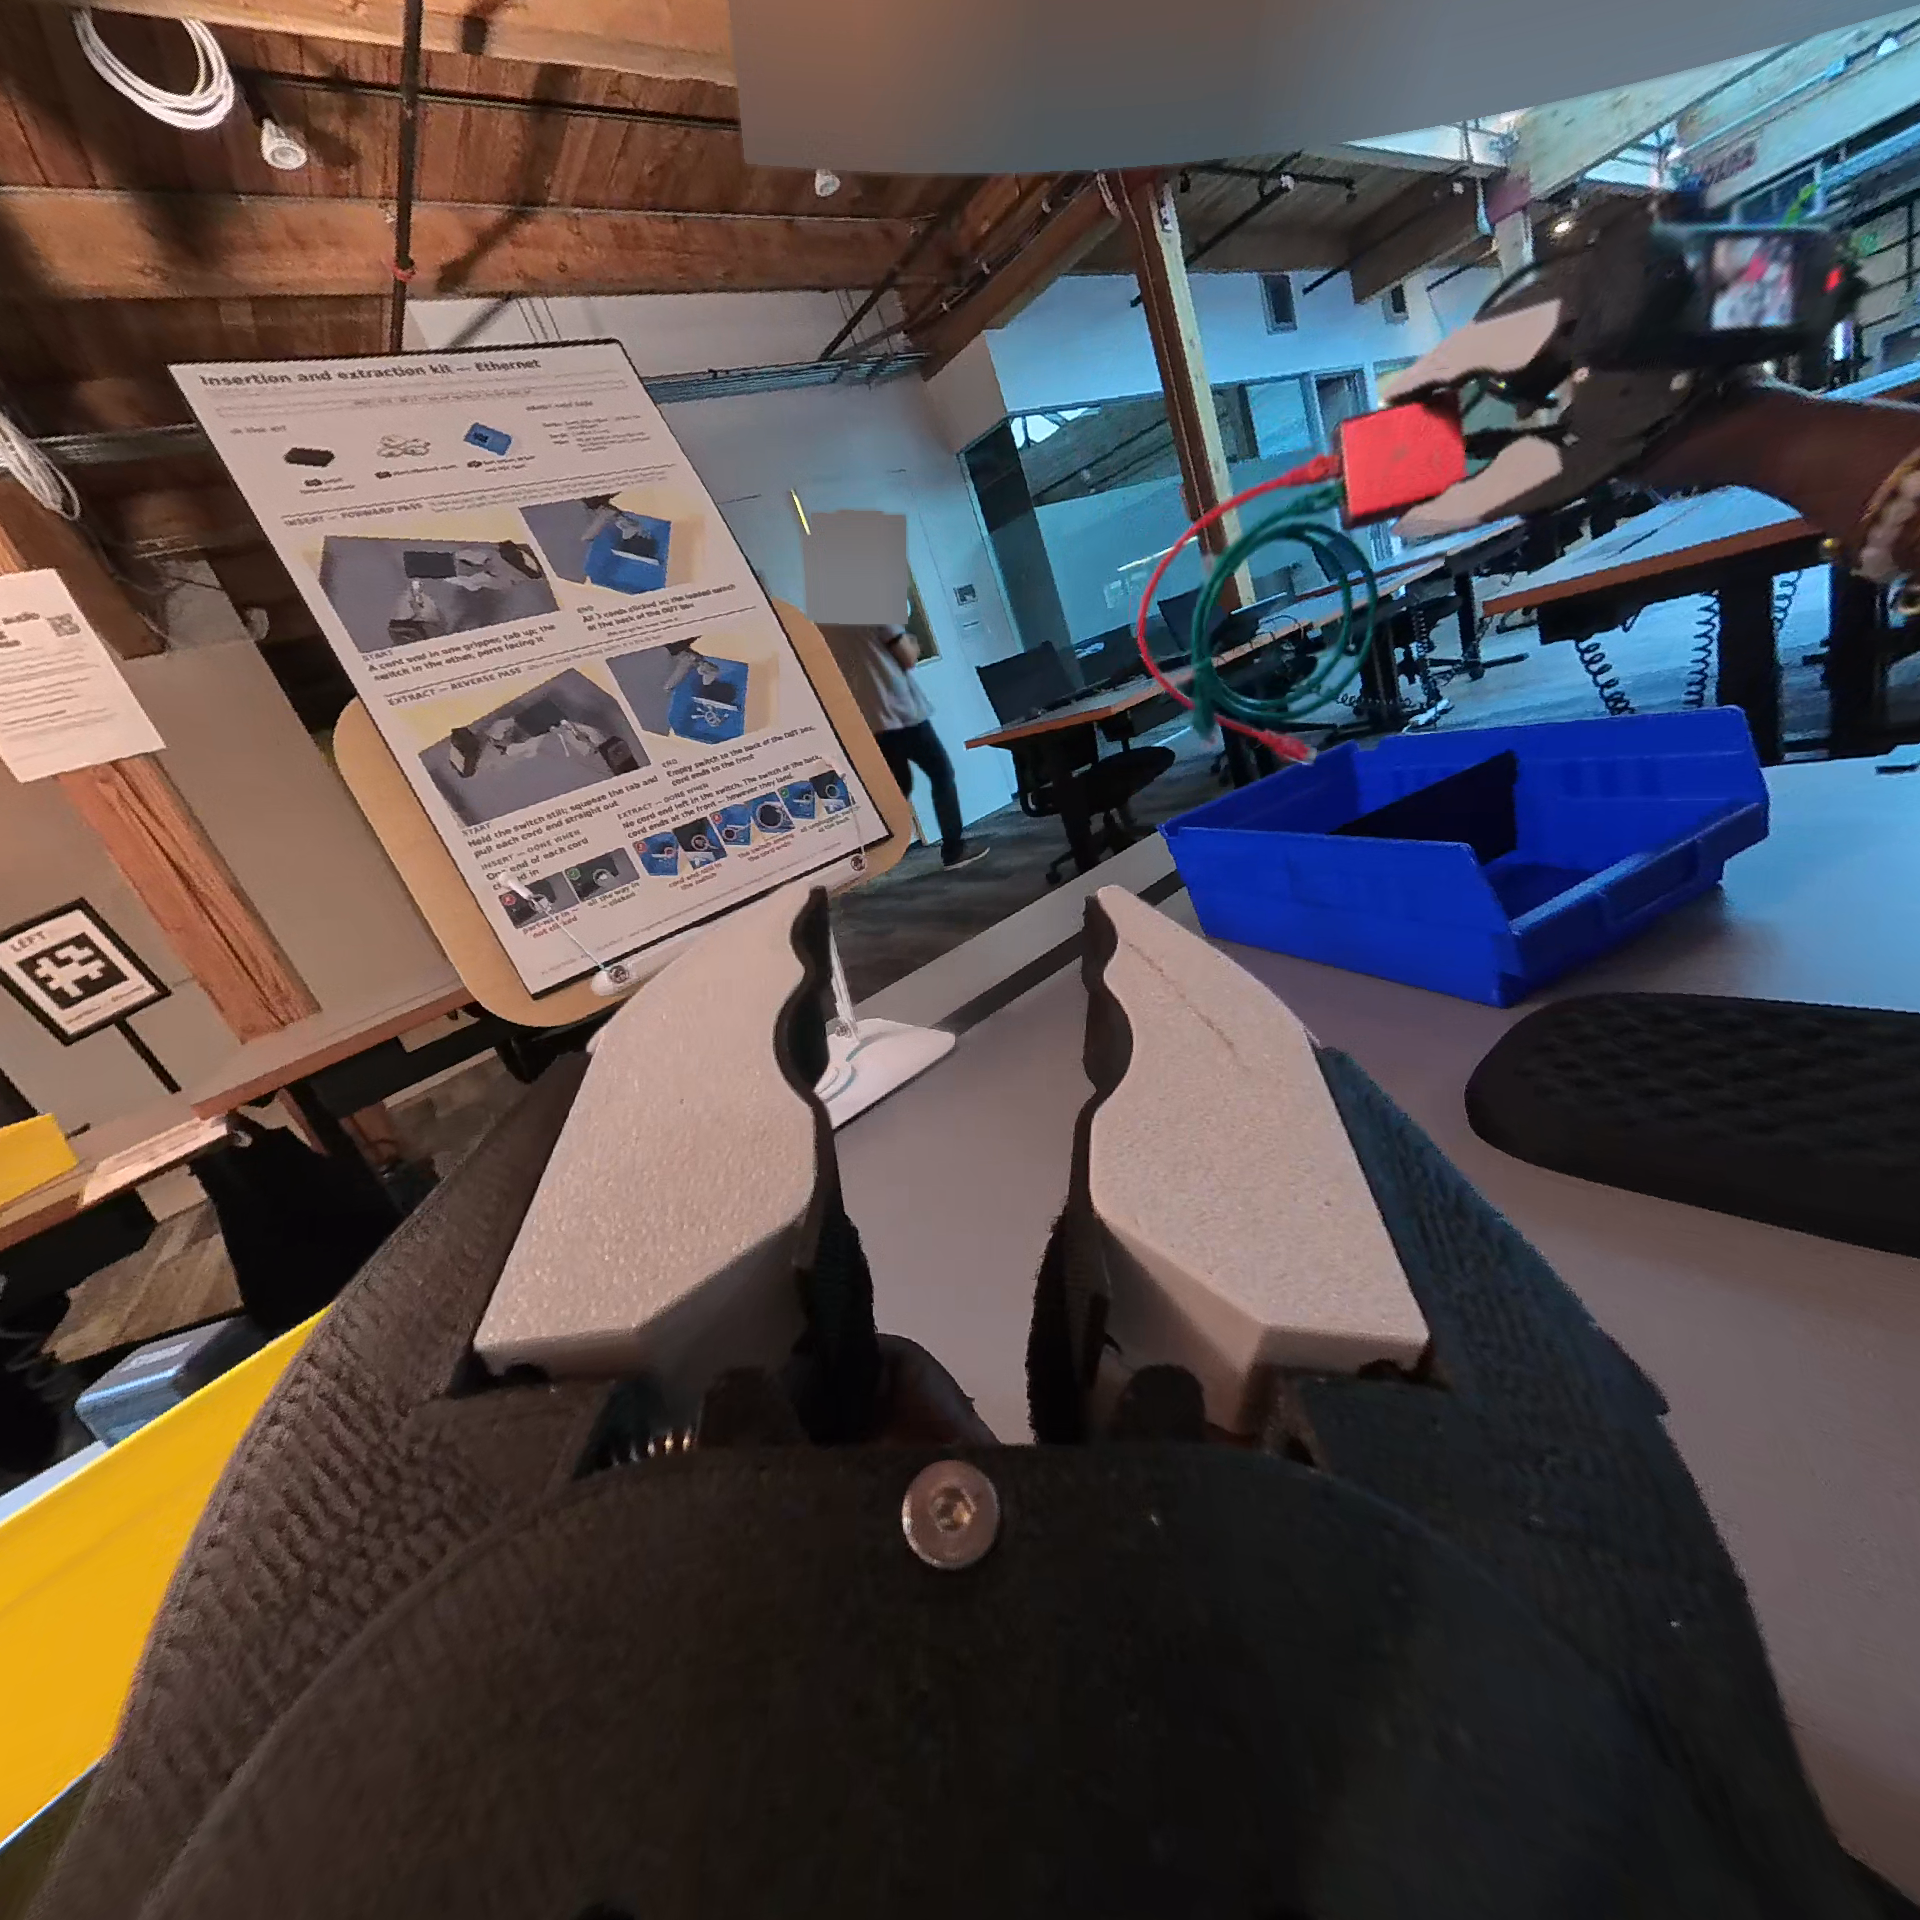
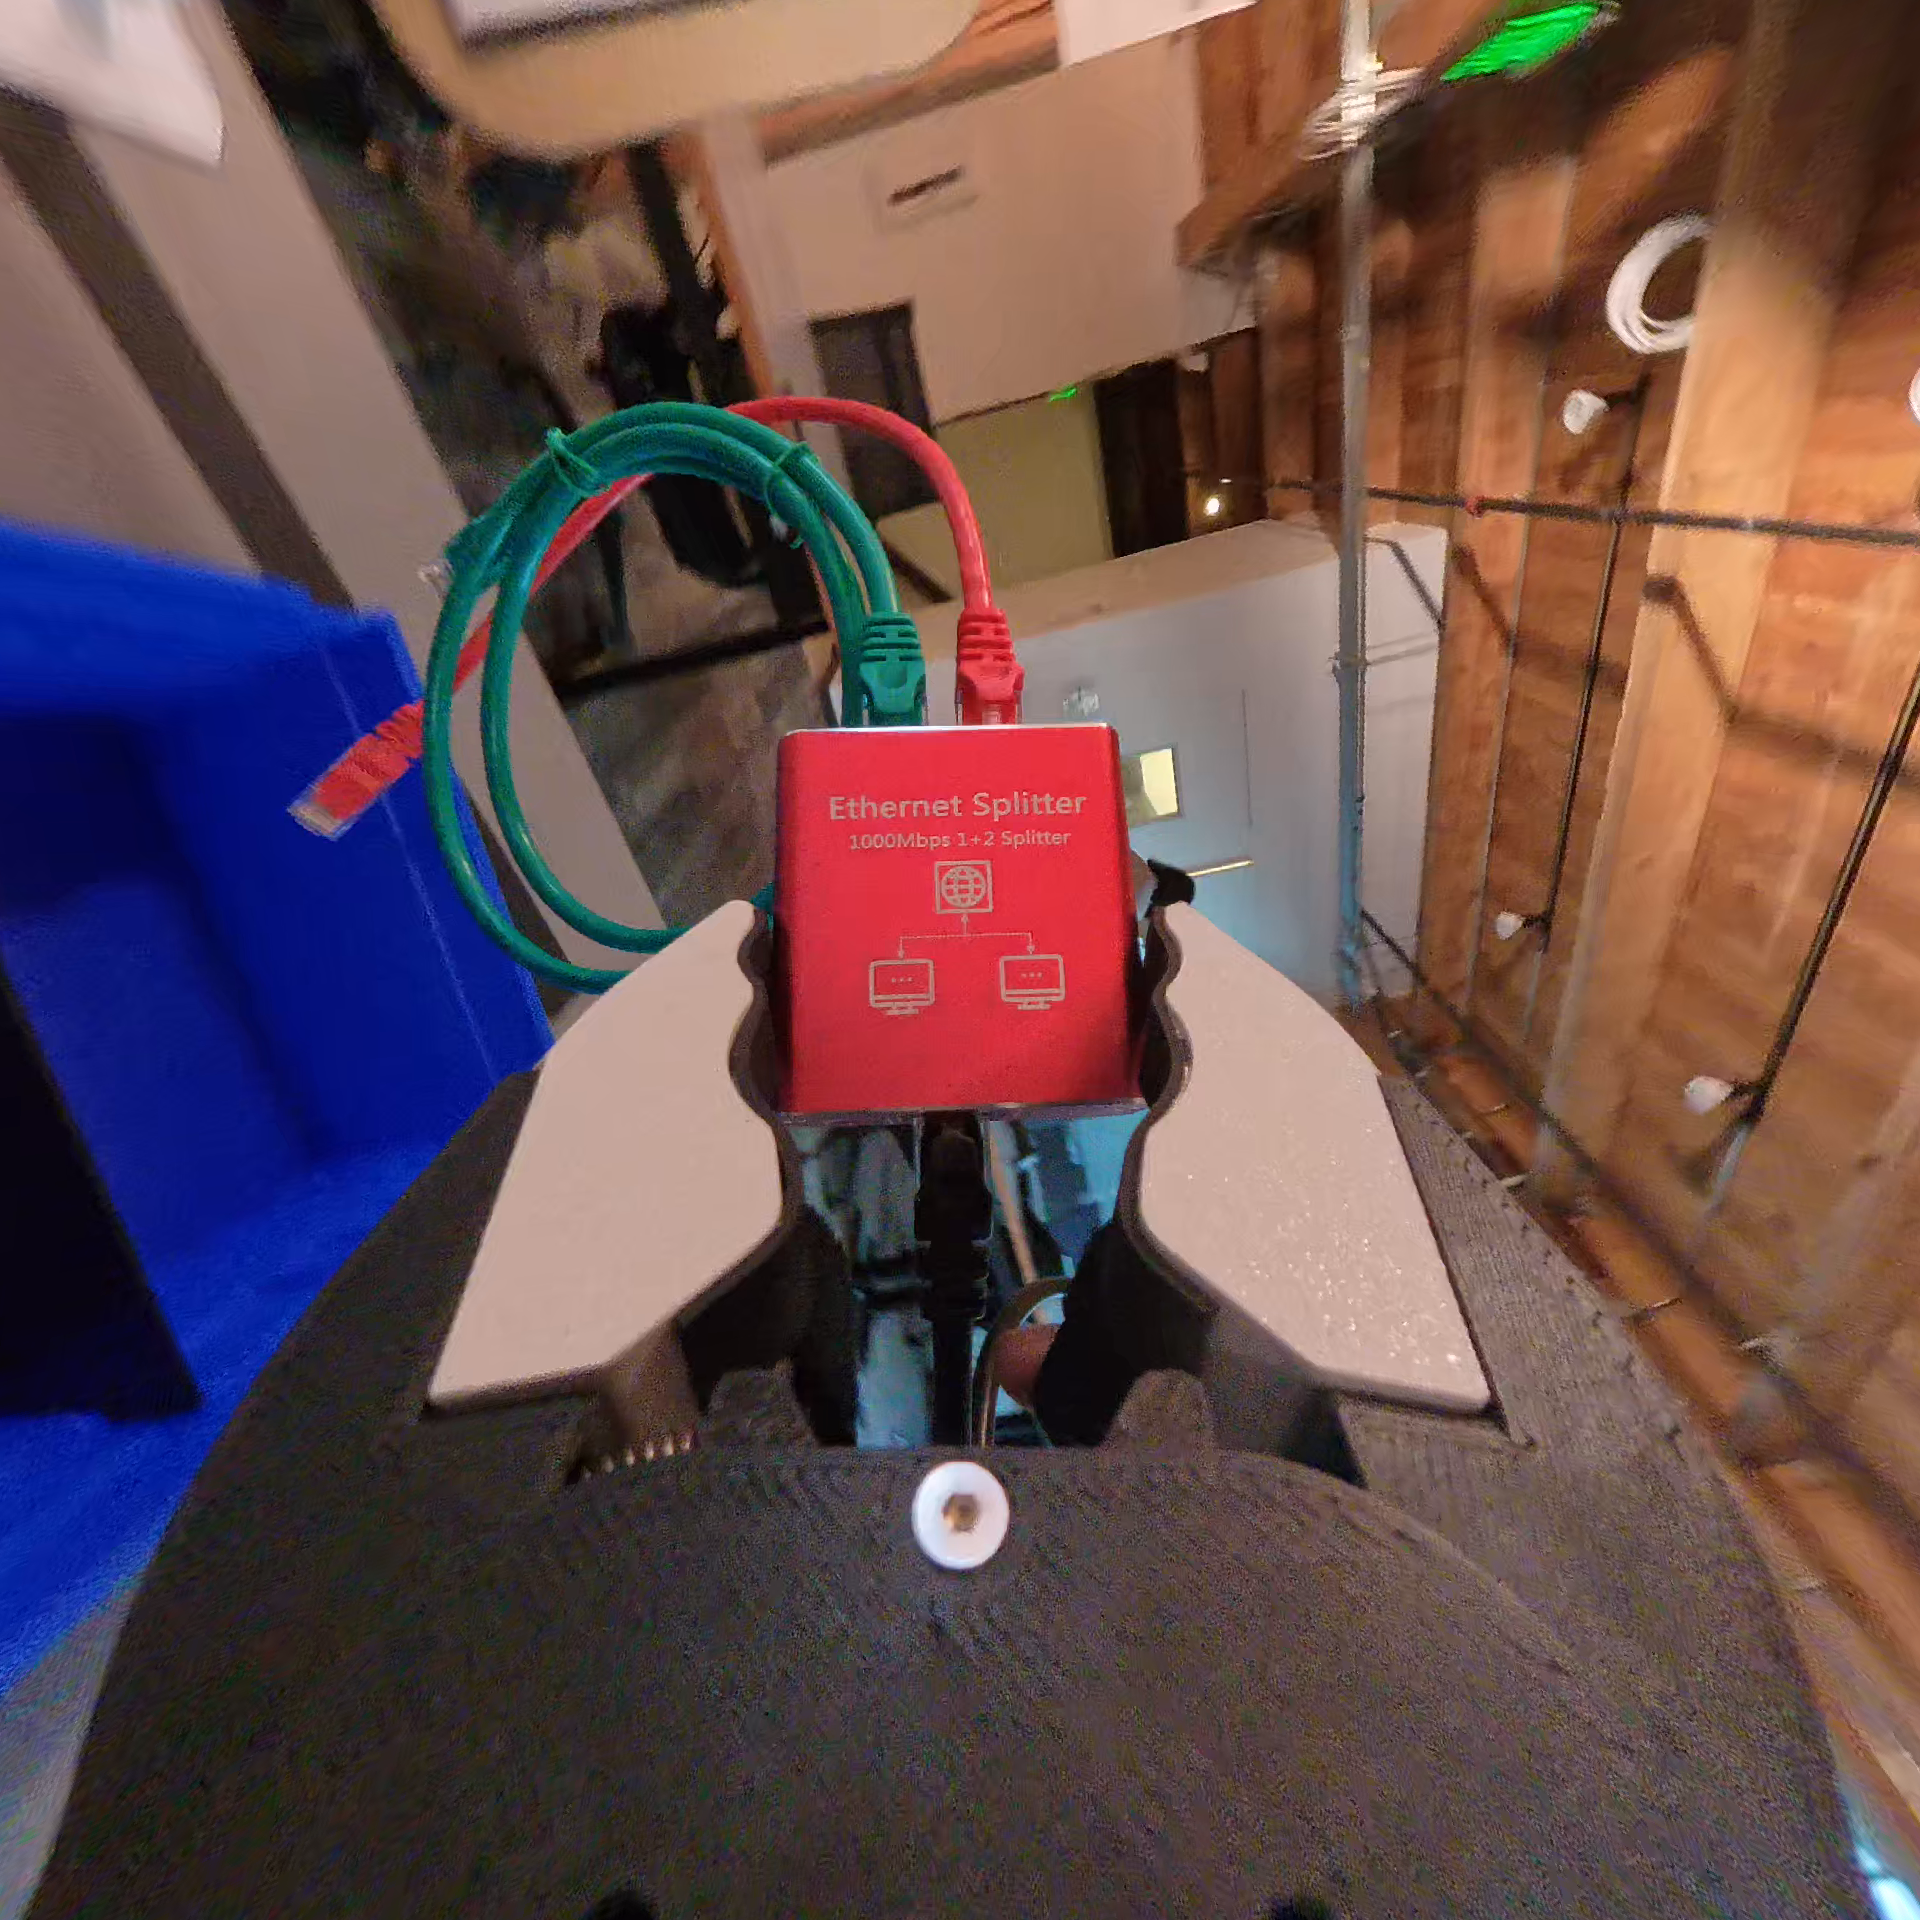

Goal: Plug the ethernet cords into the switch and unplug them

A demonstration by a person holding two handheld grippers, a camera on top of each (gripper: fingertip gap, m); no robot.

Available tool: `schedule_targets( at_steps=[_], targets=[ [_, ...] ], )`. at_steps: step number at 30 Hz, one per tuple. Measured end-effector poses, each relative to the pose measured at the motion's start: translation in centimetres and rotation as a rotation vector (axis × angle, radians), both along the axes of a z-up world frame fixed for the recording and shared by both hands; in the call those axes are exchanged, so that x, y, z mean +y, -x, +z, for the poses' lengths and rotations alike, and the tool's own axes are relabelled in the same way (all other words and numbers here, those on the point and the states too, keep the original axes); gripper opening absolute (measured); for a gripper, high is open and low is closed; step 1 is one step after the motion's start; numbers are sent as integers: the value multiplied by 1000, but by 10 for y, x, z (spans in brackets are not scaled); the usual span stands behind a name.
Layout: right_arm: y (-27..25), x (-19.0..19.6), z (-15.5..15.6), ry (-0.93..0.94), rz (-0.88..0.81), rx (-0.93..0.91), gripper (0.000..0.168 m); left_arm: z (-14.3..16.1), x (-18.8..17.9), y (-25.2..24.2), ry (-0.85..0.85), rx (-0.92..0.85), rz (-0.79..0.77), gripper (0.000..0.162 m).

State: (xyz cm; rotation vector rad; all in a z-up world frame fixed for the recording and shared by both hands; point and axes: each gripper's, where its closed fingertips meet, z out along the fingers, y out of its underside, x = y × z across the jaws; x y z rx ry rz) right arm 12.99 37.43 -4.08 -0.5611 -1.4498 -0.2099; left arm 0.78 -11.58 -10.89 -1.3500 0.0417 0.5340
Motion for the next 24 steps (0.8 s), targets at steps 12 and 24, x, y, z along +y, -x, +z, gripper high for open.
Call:
schedule_targets(
  at_steps=[12, 24],
  targets=[
    [38, 26, -107, 7, 82, -580, 68, -6, 3, 4, 37, -2, 17, 45],
    [48, 34, -164, 375, 113, -604, 70, -9, 12, -2, 43, -27, -21, 44]
  ],
)
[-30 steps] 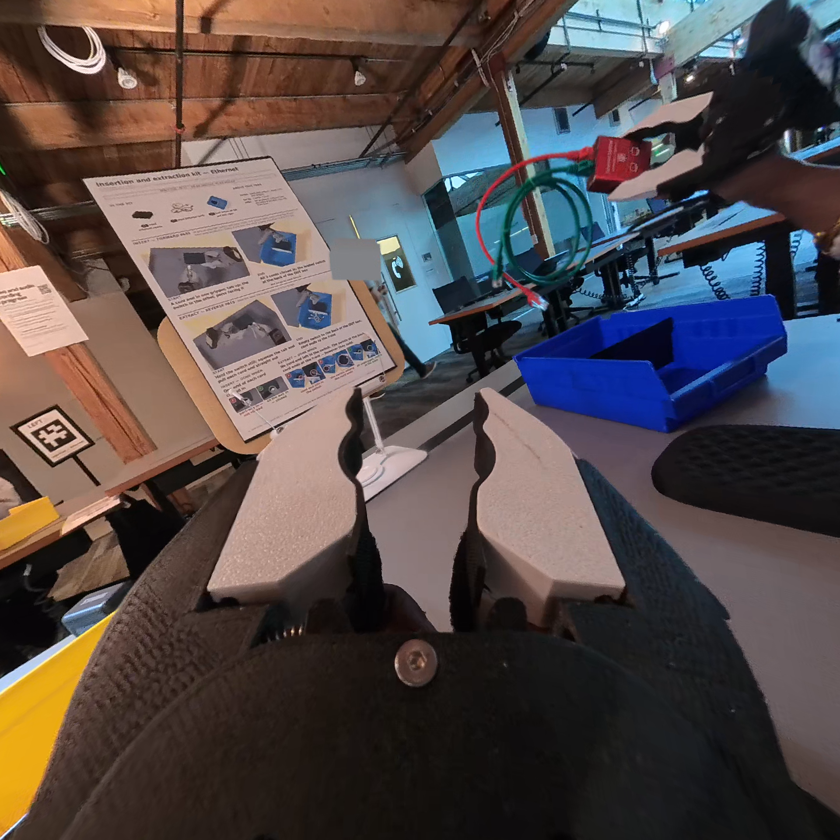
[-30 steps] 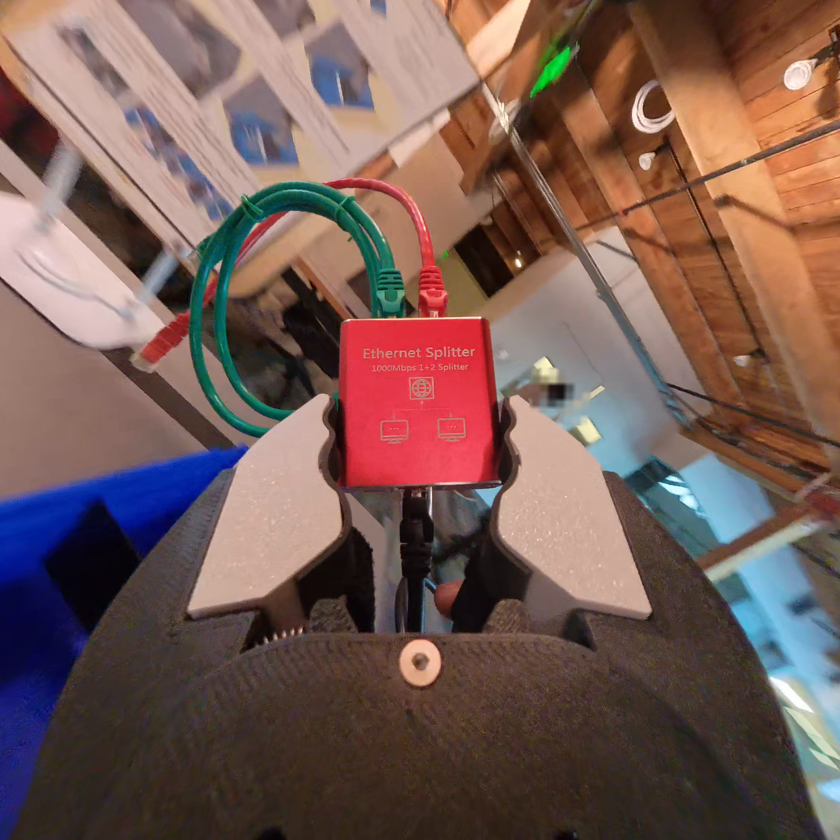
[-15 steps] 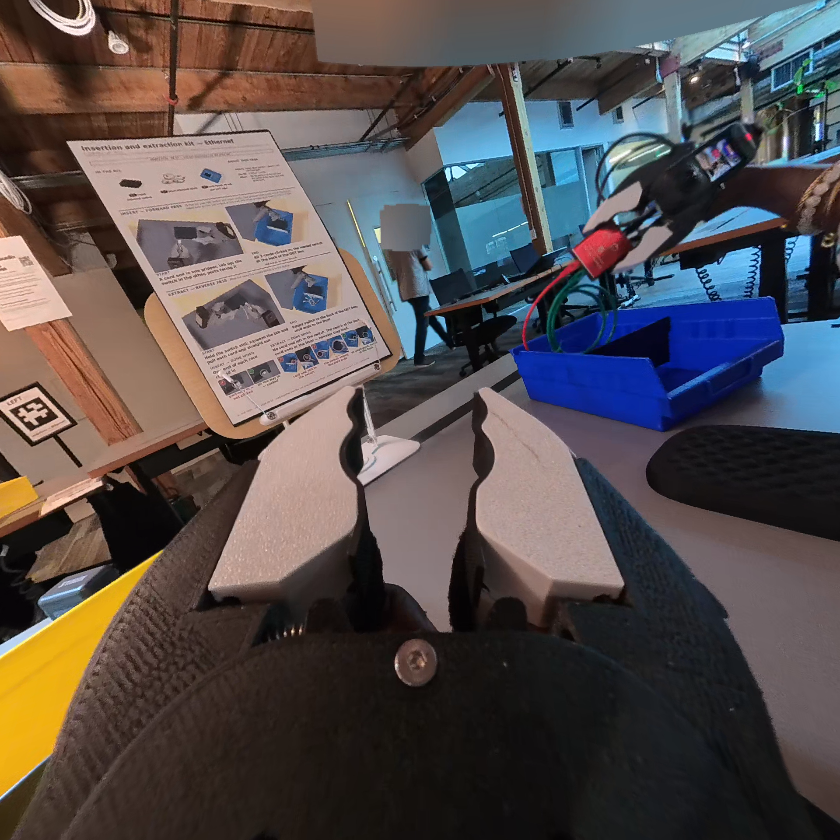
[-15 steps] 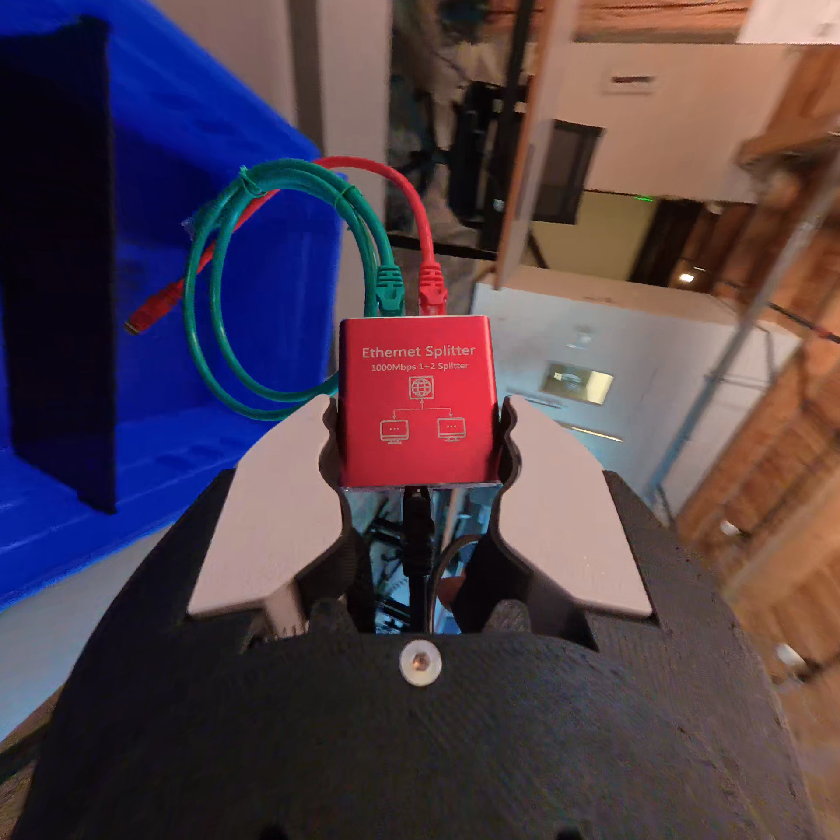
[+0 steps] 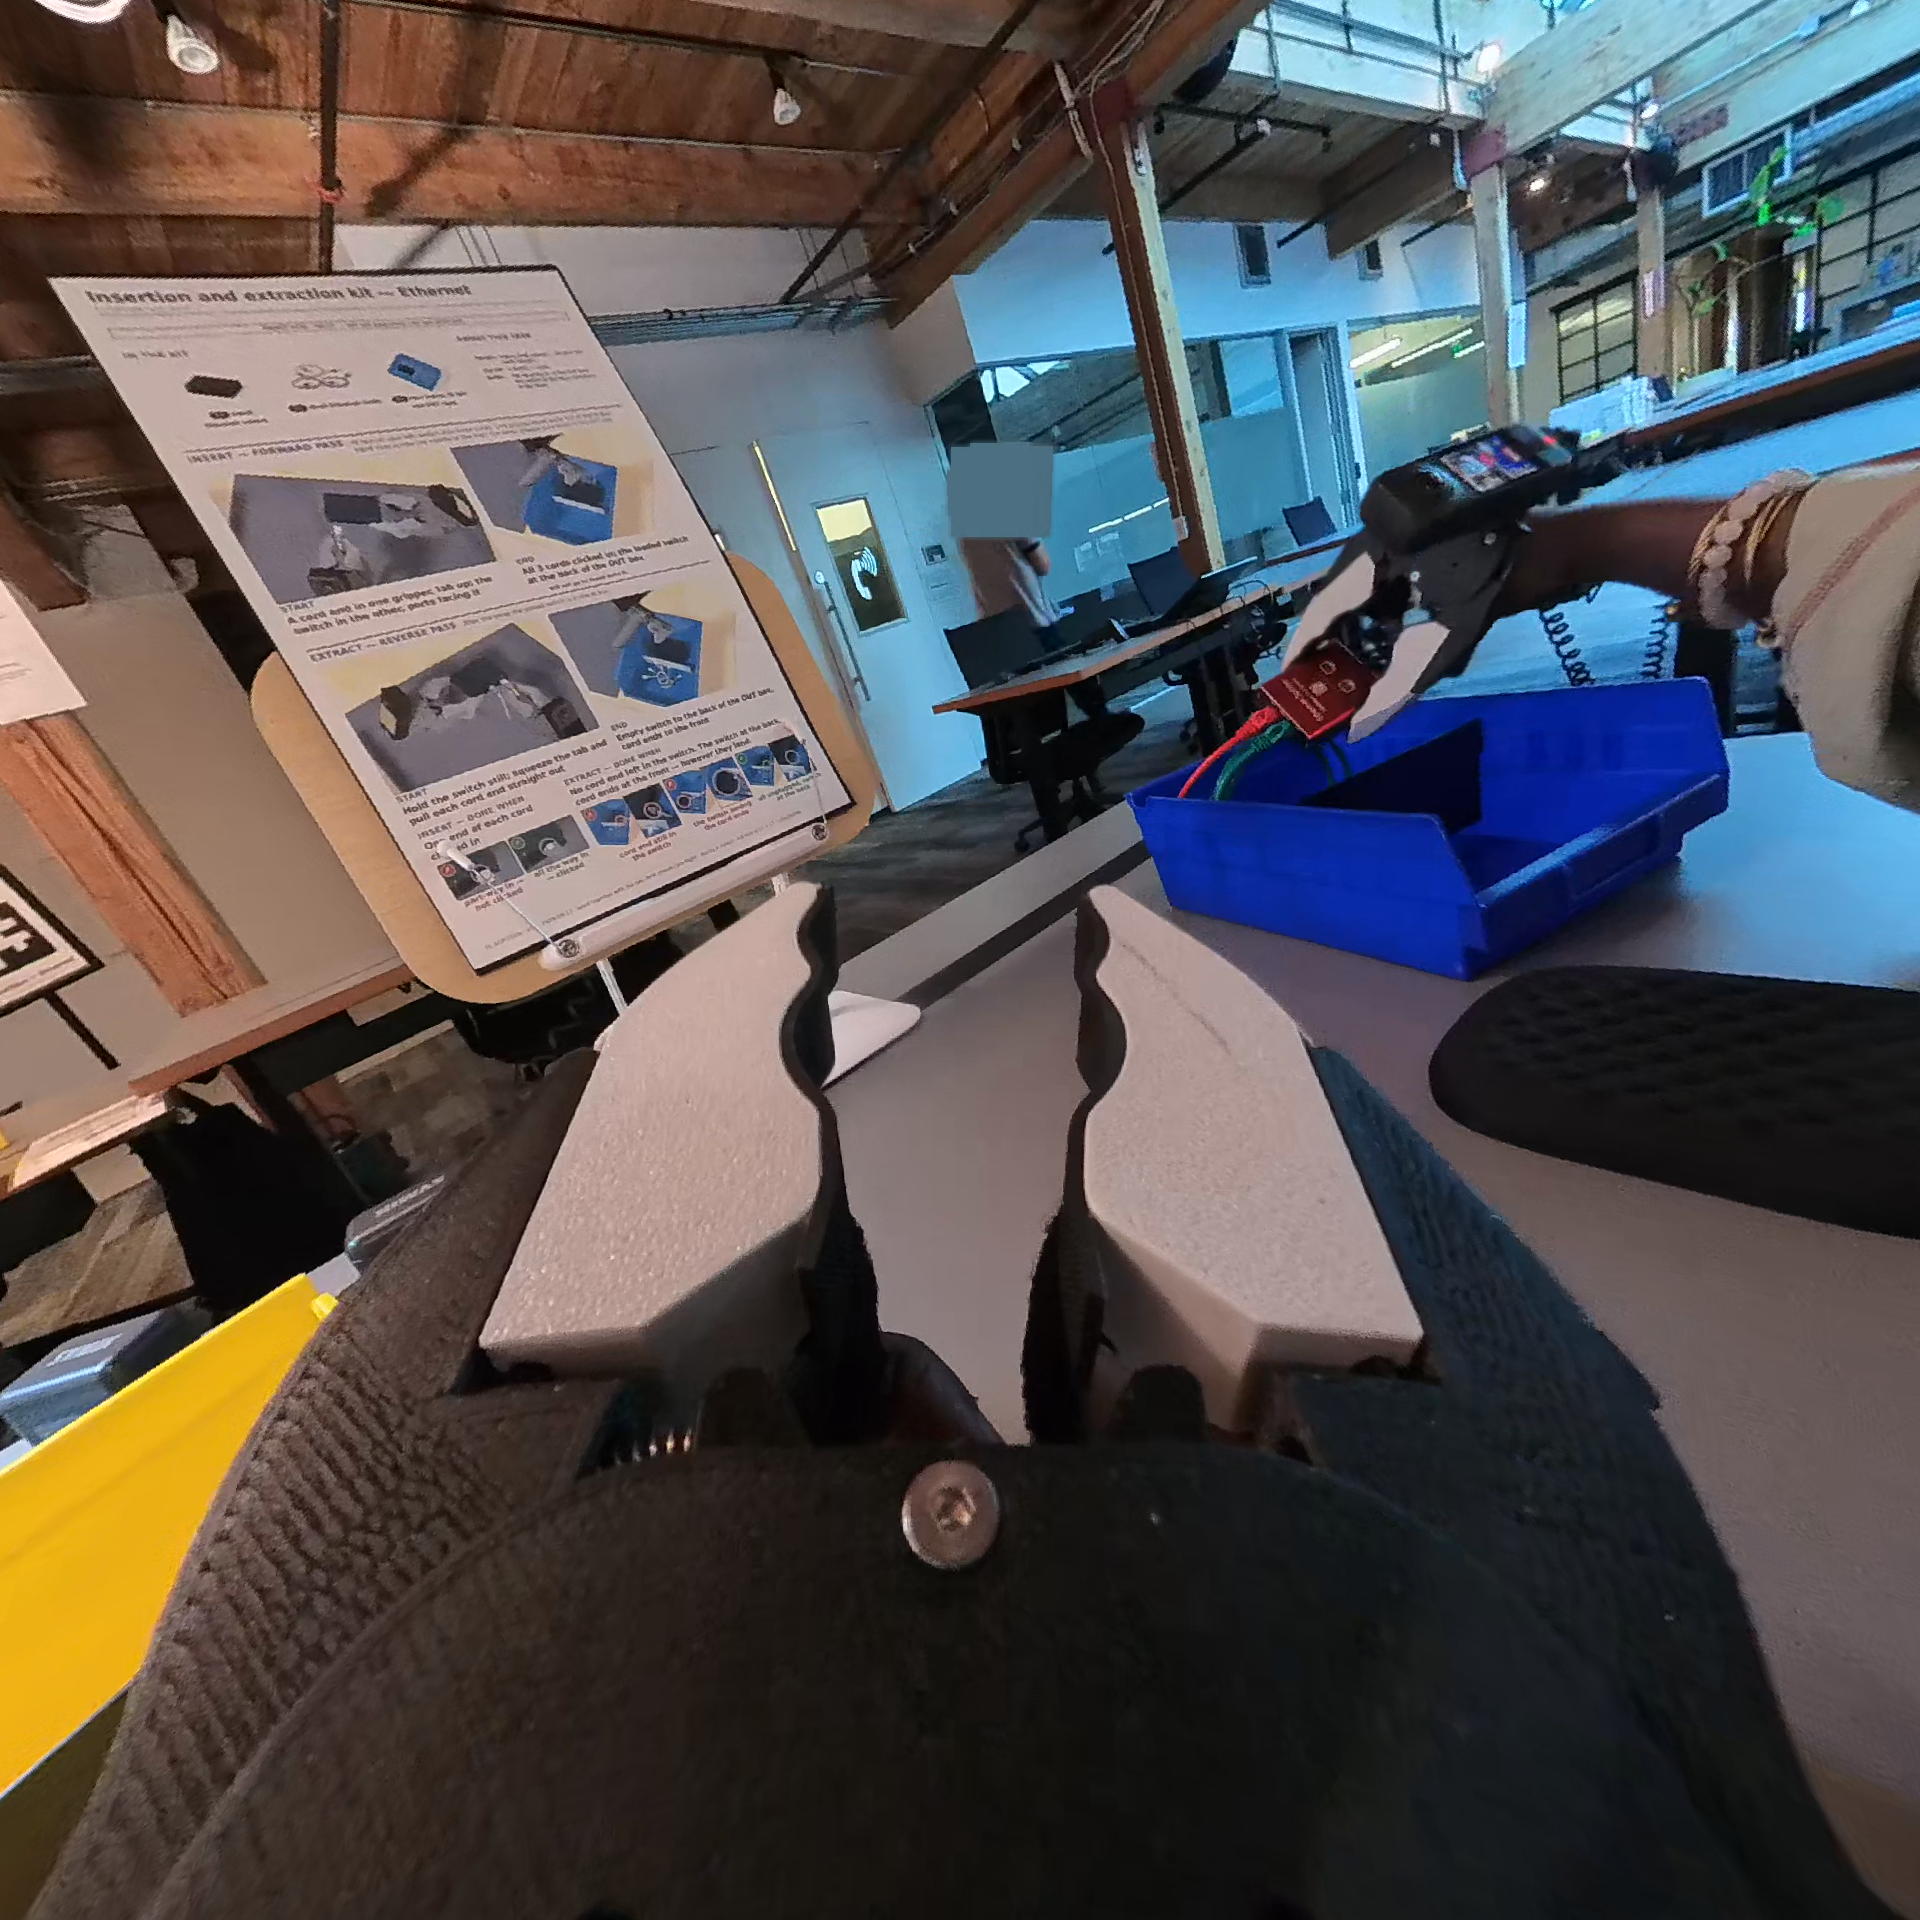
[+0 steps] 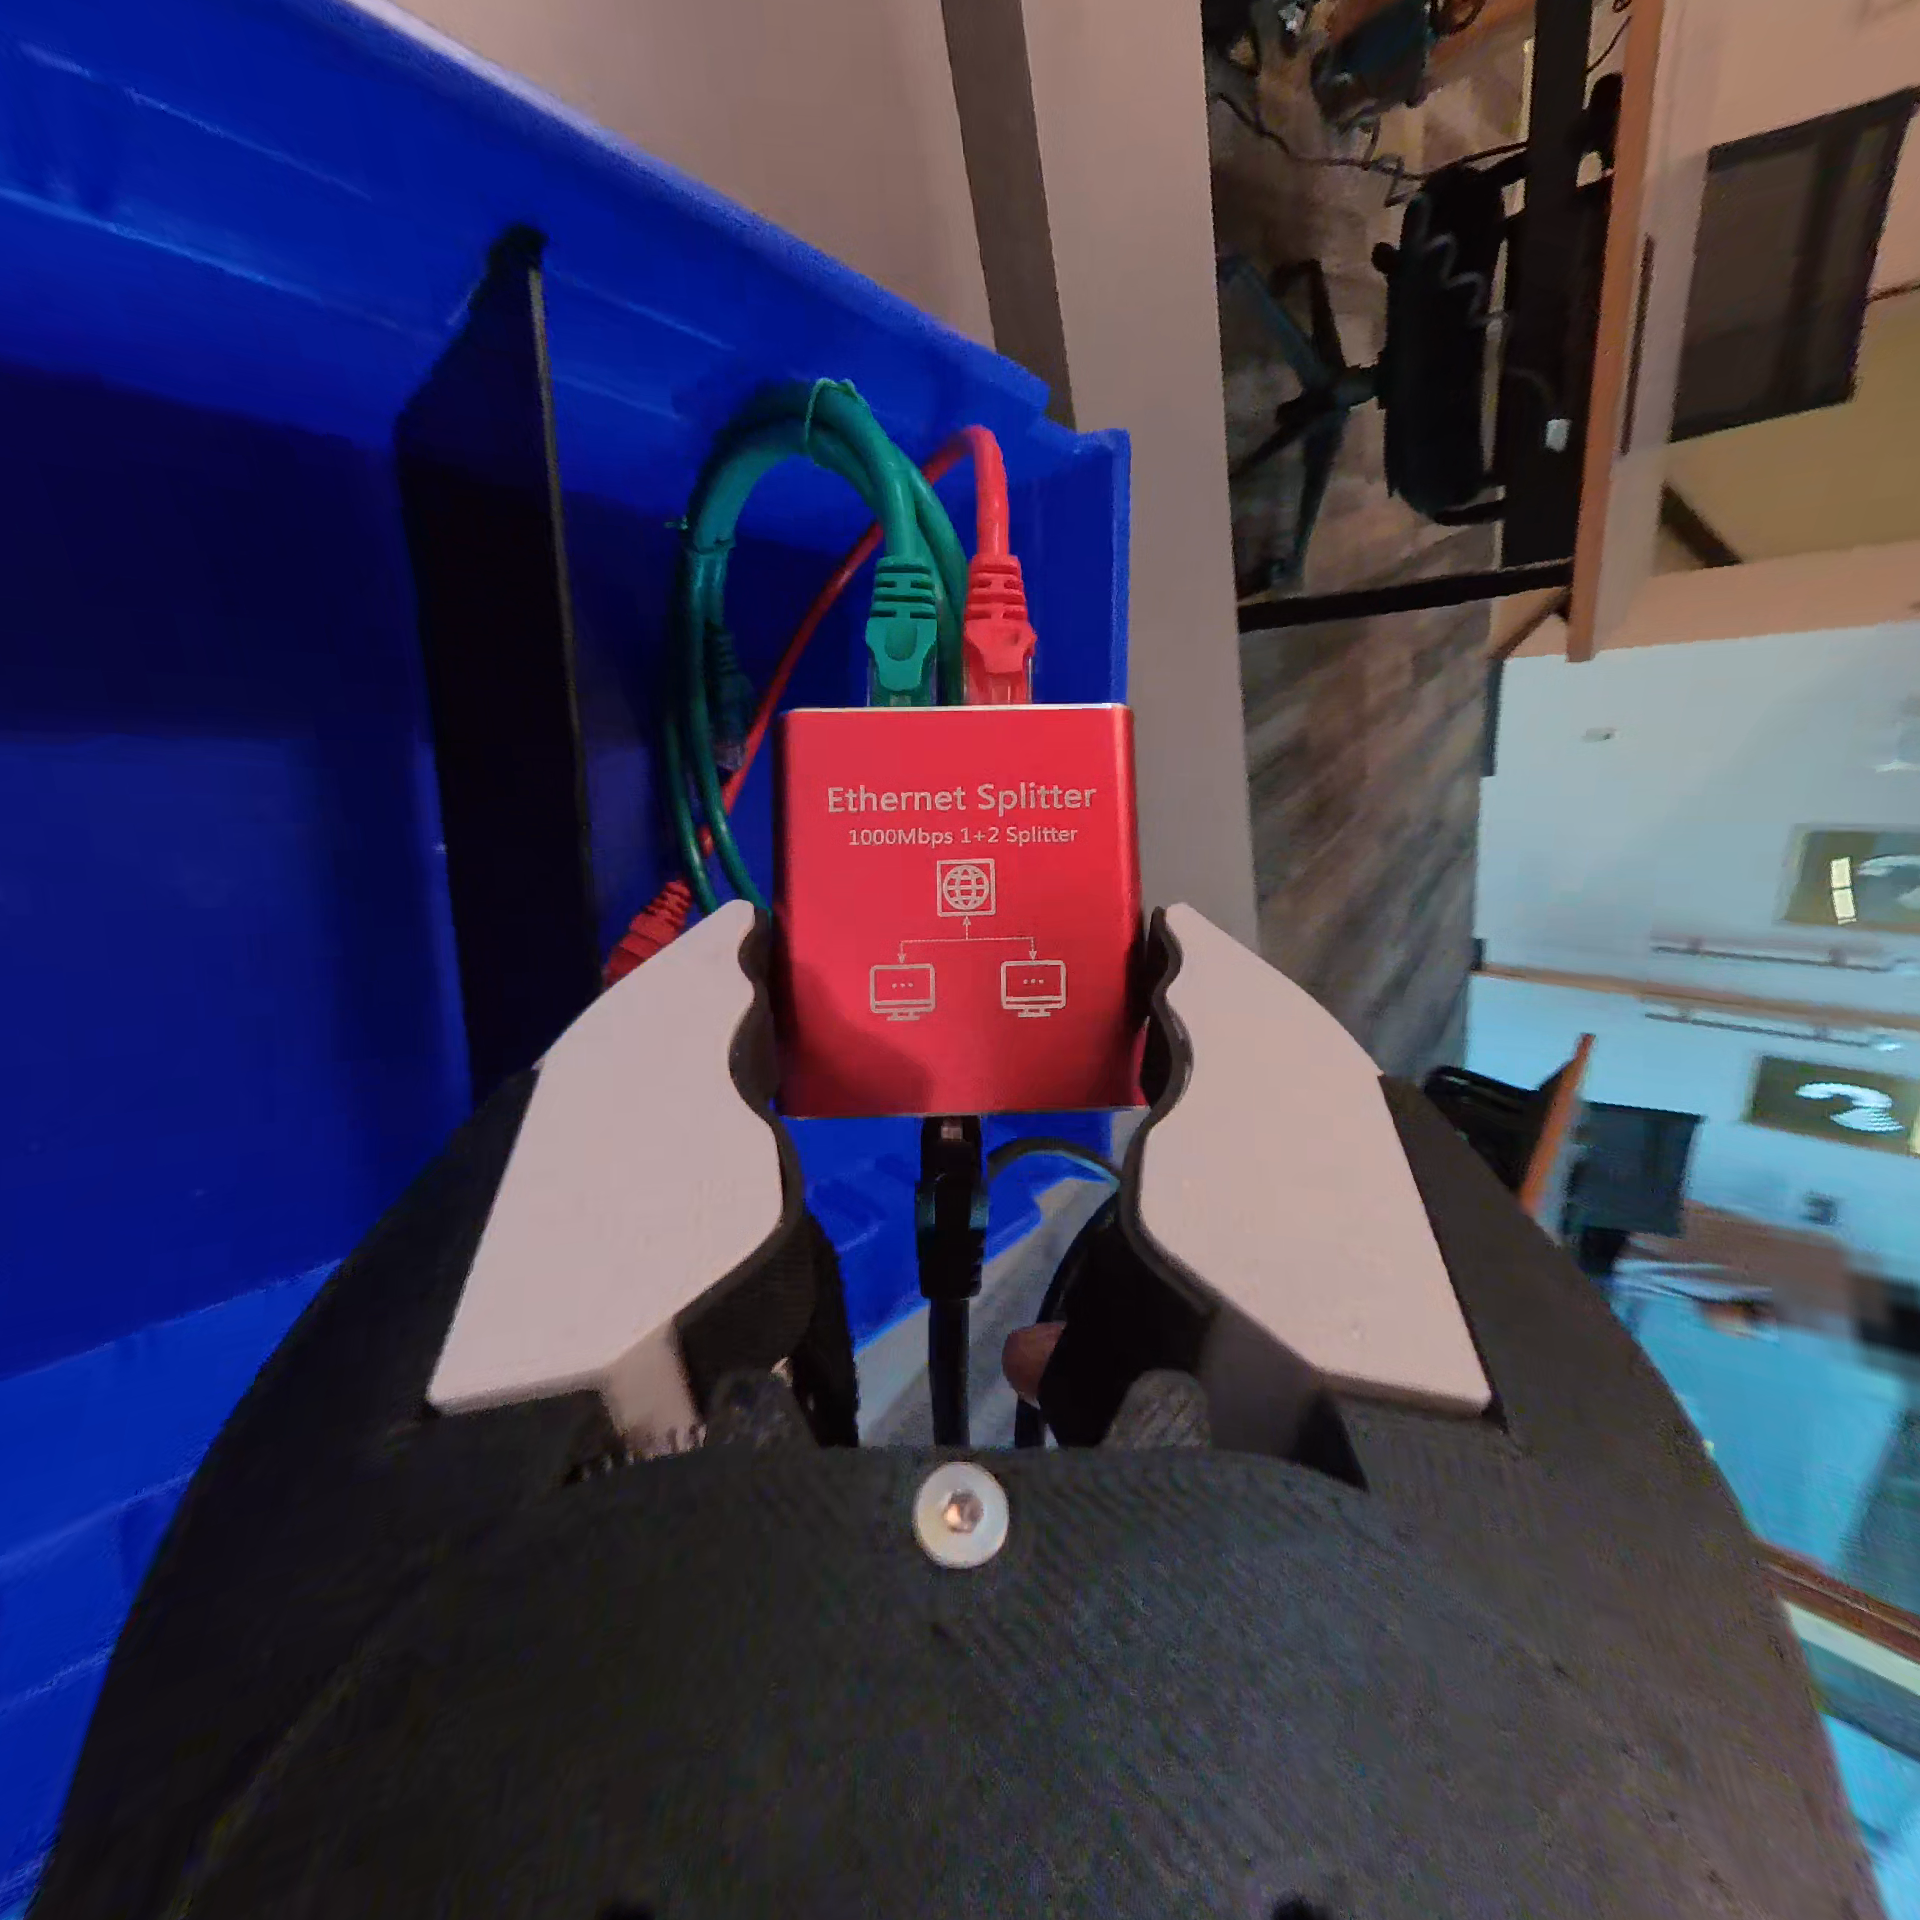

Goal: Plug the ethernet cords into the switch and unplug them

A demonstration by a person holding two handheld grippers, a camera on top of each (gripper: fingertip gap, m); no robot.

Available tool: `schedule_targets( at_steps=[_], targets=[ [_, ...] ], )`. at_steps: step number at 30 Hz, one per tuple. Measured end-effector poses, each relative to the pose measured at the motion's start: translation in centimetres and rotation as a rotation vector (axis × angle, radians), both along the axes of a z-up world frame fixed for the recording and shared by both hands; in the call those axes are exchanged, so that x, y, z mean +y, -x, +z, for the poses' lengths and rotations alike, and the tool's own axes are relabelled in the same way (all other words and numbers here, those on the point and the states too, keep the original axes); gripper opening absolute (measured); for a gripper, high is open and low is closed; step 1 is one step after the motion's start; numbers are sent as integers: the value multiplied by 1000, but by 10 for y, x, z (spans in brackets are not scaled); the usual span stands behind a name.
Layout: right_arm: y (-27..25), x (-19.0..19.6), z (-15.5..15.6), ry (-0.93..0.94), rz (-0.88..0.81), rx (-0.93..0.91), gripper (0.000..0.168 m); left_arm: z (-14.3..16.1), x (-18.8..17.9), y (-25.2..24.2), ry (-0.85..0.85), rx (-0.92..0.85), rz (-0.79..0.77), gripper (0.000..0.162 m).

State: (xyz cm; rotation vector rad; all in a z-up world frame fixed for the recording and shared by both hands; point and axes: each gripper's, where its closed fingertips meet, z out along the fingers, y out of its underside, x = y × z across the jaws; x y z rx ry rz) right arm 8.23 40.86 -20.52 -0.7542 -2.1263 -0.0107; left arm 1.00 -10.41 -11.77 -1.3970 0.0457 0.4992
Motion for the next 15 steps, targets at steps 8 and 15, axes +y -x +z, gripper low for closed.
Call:
schedule_targets(
  at_steps=[8, 15],
  targets=[
    [-9, 10, -27, 189, -108, -73, 74, -3, 2, 1, 14, -1, 1, 43],
    [-11, 8, -21, 470, -271, -30, 105, -6, 2, 2, 66, 8, 21, 43]
  ],
)
